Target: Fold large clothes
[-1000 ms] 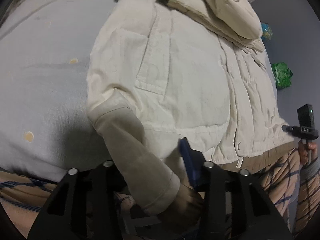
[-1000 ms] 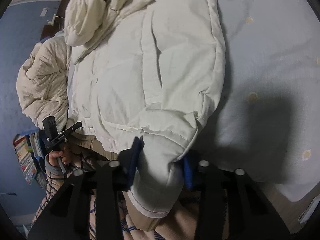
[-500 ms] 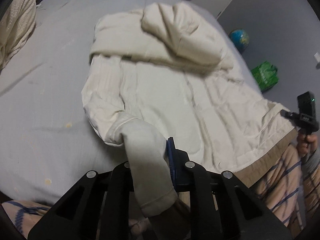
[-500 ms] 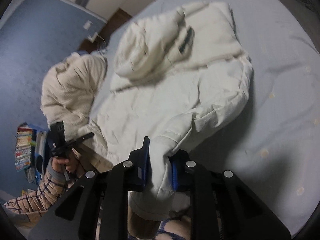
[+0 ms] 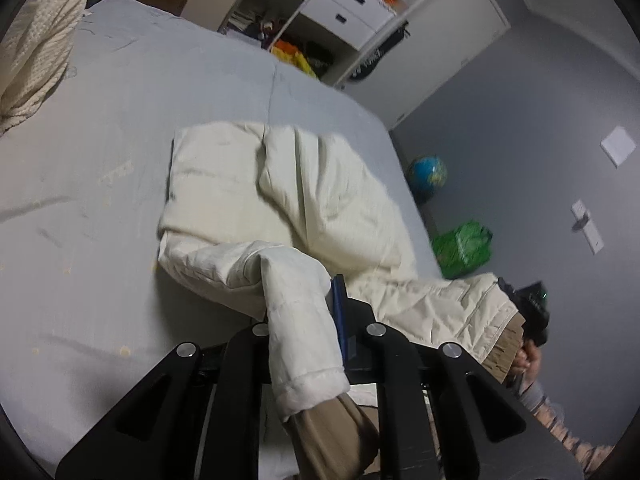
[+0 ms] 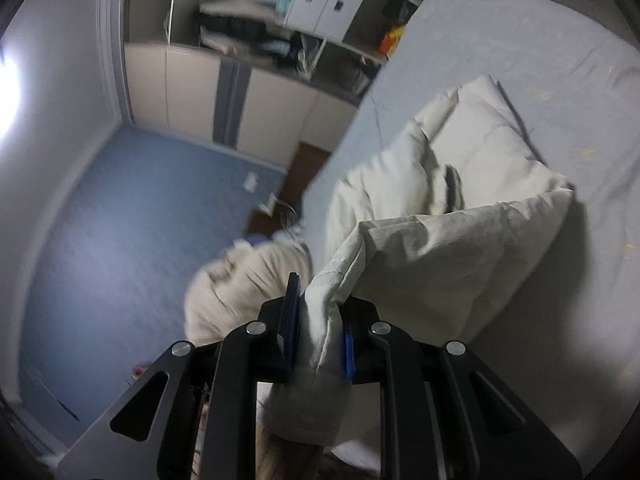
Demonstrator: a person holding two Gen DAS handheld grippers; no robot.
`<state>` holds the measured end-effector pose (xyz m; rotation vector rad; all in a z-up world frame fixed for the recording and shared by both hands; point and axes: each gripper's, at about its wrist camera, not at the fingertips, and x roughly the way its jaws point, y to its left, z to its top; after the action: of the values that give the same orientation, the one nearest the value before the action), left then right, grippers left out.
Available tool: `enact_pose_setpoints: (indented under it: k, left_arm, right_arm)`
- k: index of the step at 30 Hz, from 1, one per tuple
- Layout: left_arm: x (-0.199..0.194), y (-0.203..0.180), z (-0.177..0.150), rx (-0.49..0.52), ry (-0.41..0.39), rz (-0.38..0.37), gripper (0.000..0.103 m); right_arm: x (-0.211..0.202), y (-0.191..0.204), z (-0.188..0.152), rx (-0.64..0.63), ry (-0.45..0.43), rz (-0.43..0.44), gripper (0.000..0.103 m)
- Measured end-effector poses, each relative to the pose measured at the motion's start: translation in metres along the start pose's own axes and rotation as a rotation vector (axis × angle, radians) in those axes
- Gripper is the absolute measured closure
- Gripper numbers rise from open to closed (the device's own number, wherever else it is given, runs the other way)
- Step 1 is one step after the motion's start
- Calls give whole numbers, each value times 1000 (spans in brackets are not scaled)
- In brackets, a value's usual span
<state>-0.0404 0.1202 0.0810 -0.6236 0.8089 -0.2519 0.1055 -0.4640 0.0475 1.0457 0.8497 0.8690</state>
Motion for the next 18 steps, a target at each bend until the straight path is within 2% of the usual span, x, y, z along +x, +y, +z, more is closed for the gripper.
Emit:
enact_pose_setpoints:
  k: [6,10,18]
  left_arm:
    - [1,4,33,-70,-63,-67,90]
    - [7,5,57,-126,-120,-102,90]
    - [38,14,101,-221,-215,-79,90]
  right_arm:
    - [14,13,32,10,-57,1,88]
    - [16,6,54,54,-123,-16,88]
    - [27,-26,95,155,-255,-47,89]
